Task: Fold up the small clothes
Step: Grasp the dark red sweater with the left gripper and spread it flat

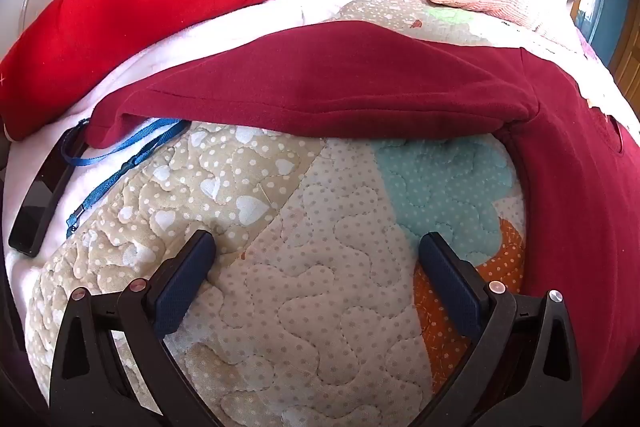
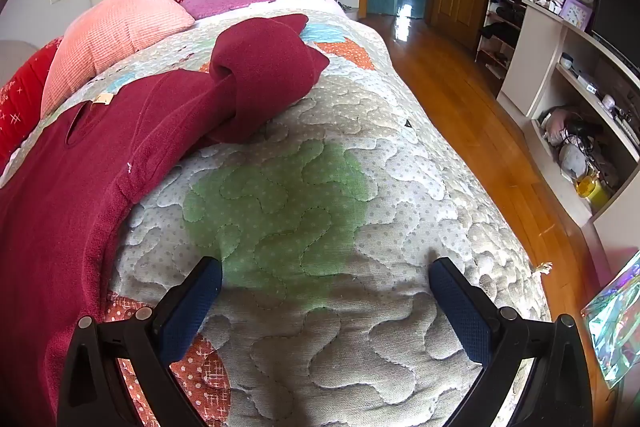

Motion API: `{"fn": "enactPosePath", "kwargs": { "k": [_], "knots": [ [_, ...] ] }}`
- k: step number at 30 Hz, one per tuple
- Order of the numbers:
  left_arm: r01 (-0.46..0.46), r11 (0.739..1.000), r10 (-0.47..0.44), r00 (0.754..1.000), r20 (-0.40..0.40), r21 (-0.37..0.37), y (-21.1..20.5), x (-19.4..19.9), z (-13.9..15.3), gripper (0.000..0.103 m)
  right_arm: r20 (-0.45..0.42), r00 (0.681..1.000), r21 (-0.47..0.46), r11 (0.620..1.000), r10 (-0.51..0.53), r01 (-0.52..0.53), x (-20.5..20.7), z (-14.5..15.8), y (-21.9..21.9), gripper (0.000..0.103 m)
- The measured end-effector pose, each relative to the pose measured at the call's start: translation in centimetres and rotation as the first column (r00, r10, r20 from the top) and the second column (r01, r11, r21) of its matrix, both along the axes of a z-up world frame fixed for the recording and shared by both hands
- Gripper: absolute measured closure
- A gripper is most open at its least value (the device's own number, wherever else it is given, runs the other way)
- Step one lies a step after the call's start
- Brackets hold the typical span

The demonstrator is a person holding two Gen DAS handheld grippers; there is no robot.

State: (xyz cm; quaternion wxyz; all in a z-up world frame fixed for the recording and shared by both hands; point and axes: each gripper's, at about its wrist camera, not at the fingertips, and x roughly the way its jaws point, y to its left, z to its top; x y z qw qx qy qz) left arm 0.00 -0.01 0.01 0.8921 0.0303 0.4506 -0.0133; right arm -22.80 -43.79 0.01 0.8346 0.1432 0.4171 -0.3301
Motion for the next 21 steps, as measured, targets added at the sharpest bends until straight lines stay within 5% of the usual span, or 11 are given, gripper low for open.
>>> {"fn": "enactPosePath", "kwargs": {
  "k": [13,21],
  "knots": [
    [-0.004,1.0,0.004,1.0,-0.001,0.003,0.0,0.0,0.0,0.0,-0.002,1.0,0.0,1.0,0.0,0.0,0.0,0.0,0.0,0.0],
    [0.051,0.998,-0.049,0.996,-0.073,0.025,0.2,-1.2,2.5,0.001,-0.001,1.0,0.0,1.0,0.0,0.0,0.0,0.0,0.0,0.0]
  ]
}}
